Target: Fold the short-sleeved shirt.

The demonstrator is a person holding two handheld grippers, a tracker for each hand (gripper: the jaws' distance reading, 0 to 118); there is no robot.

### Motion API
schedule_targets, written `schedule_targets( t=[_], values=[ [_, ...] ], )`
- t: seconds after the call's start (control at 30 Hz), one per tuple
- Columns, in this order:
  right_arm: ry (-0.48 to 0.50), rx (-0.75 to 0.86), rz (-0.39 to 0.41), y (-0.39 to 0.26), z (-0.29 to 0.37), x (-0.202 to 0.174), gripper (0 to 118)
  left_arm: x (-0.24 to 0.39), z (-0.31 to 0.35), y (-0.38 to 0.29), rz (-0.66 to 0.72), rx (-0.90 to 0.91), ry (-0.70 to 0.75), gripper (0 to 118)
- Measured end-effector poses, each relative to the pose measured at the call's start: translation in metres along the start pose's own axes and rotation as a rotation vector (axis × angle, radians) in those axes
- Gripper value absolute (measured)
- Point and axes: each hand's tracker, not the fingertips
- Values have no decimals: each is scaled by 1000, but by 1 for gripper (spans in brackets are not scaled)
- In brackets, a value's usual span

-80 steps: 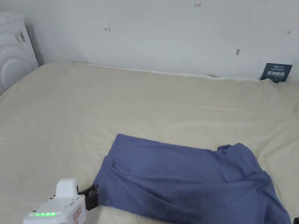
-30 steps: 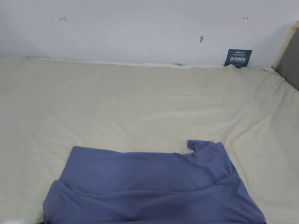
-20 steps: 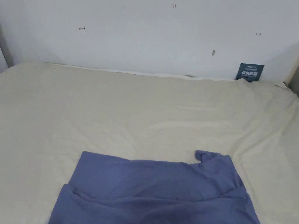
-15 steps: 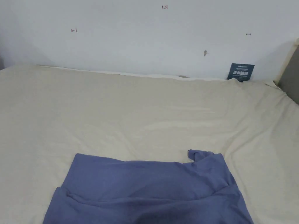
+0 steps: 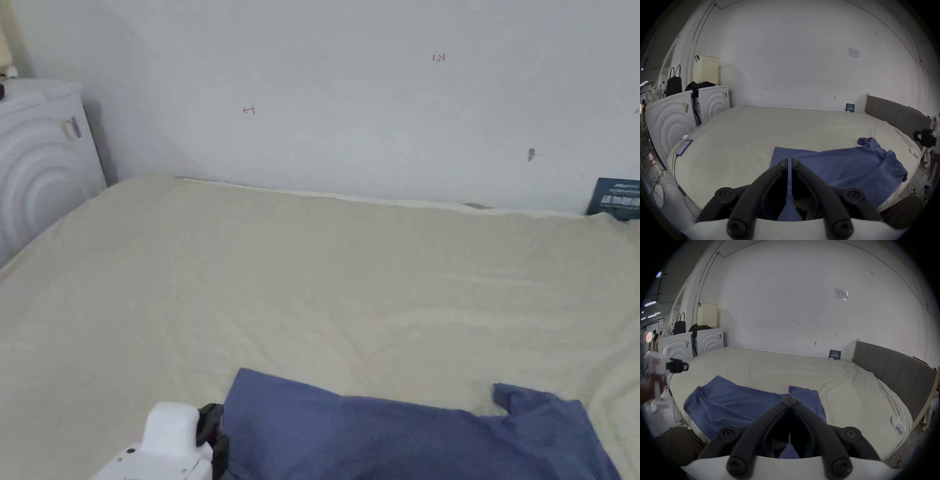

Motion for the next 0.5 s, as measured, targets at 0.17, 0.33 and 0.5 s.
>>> schedule_targets(
  t=[0.17,0.33,0.5],
  values=[
    [6,-59,-3,-16,-4,9,0,-18,-113,30,5,-242,-74,7],
    [-26,-141,-31,-40,-11,32,0,-16,-200,20,-148,-435,-55,118],
    [-63,-192,-53,-50,-15,54,1,-13,-234,21,-164,-420,-3,118]
  ],
)
